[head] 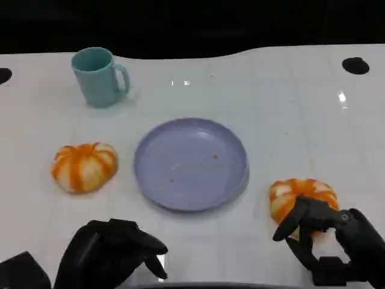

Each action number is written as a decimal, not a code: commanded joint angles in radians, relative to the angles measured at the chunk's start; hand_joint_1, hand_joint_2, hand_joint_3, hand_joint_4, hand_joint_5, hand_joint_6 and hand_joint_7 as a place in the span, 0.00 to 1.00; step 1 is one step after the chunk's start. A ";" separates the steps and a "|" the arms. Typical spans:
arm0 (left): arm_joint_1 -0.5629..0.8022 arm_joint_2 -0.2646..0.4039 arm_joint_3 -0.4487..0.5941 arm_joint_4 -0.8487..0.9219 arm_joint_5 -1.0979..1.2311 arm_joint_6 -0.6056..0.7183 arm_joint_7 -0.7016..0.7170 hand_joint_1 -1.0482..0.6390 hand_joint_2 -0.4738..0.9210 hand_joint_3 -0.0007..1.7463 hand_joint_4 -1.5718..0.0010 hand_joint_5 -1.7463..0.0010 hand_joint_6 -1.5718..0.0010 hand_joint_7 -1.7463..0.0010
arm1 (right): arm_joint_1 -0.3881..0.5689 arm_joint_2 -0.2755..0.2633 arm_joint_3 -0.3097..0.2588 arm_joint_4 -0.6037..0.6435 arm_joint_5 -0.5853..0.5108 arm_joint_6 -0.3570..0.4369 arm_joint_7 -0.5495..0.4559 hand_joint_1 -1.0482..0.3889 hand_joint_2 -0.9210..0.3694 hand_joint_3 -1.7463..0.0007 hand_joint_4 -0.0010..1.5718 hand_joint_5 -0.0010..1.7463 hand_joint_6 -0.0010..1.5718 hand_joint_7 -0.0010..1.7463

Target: Grasp the bread from the table and place it into the plate.

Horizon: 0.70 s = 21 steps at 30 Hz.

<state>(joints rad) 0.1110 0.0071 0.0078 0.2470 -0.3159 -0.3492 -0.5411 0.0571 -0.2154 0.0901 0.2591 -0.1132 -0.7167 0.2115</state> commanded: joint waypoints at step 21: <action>-0.001 0.012 0.012 0.006 0.001 -0.010 0.004 0.04 1.00 0.02 0.31 0.34 0.13 0.77 | -0.002 0.004 -0.015 -0.005 0.024 0.006 -0.011 0.53 0.26 0.45 0.51 1.00 0.45 0.65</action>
<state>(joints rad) 0.1105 0.0072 0.0078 0.2474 -0.3201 -0.3495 -0.5410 0.0556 -0.2131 0.0899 0.2606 -0.1126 -0.7168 0.2094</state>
